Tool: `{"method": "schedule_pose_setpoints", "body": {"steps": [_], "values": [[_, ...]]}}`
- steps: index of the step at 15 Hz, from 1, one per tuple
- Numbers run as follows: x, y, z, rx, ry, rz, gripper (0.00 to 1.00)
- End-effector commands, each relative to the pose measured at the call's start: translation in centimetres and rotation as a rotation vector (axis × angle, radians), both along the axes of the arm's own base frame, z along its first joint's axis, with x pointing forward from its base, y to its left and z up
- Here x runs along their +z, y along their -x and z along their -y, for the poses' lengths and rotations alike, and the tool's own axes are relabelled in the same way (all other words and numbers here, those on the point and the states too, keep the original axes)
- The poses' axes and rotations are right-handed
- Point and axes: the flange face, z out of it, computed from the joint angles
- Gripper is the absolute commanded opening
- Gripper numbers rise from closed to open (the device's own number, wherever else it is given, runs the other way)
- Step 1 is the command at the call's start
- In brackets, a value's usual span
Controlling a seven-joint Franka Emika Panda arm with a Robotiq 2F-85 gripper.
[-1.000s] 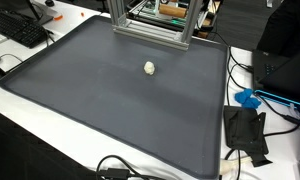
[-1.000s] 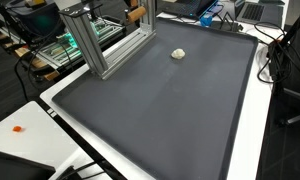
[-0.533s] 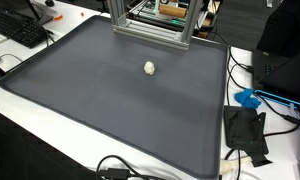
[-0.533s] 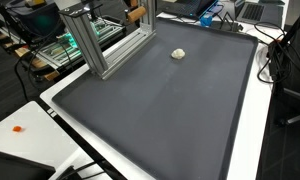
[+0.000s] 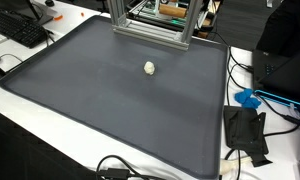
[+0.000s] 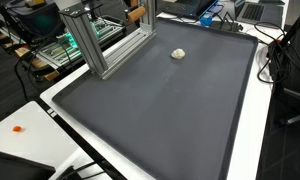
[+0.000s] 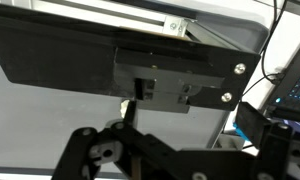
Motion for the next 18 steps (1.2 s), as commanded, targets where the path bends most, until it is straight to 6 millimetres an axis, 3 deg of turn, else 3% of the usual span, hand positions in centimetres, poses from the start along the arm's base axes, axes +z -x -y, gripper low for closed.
{"method": "schedule_pose_setpoints", "body": {"steps": [1, 9, 18], "values": [[-0.8, -1.8, -0.6, -0.02, 0.052, -0.038, 1.0], [-1.5, -2.3, 0.3, -0.009, 0.138, -0.084, 1.0], [-1.9, -2.0, 0.2, -0.081, 0.106, -0.122, 1.0]]}}
